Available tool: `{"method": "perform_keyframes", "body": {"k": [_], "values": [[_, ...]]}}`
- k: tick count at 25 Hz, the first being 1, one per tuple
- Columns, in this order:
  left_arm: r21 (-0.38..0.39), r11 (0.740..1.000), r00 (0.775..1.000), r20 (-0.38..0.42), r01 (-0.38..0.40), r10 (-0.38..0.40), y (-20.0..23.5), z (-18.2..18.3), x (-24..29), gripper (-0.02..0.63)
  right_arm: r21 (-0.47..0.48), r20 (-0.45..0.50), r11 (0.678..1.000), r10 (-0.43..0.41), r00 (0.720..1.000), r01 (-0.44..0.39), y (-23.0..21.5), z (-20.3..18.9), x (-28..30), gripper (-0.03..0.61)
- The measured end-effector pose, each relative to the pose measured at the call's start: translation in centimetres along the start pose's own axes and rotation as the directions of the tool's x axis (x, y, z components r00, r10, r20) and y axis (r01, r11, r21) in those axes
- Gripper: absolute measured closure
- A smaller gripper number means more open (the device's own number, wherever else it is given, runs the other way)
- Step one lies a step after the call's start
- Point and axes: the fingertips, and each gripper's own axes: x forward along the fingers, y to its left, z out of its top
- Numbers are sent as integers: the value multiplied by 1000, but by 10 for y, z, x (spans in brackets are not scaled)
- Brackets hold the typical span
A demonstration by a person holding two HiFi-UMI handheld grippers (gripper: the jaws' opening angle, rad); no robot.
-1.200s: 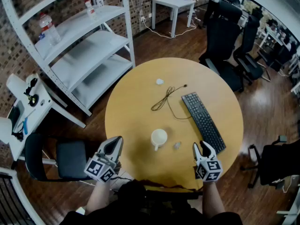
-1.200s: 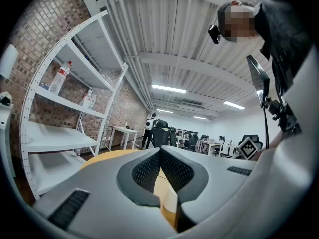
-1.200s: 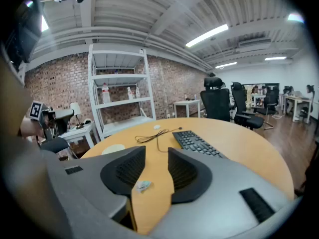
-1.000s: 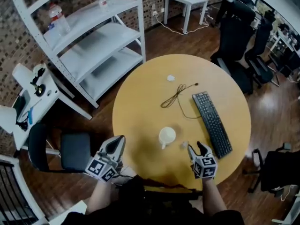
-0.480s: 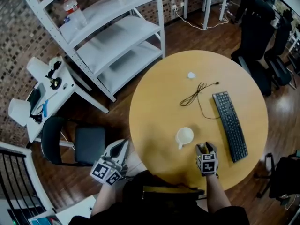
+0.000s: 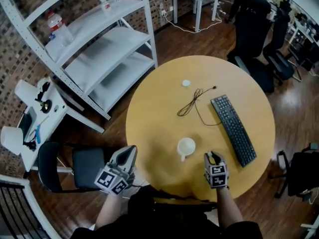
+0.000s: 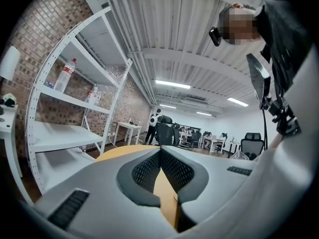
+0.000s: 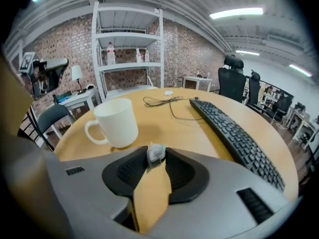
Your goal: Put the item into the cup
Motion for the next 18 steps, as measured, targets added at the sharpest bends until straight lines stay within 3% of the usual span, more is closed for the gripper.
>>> {"method": "perform_keyframes", "body": {"k": [4,9,13,18], "values": [[-13,1000,999,24,26,-26,1,2,9,621,-13,166,1000,2,986,0,0,60,-33,460],[-21,1000,998,54,12,-11,11,6,3,621,-59,323,996,83,943,-67,29,133,-59,460],[-26,999,998,63,-28,30,27,6,-13,621,-108,332,986,153,931,-123,61,154,-53,460],[-46,995,994,67,-86,89,46,0,-42,621,-136,275,975,210,938,-178,93,146,-35,460]]}}
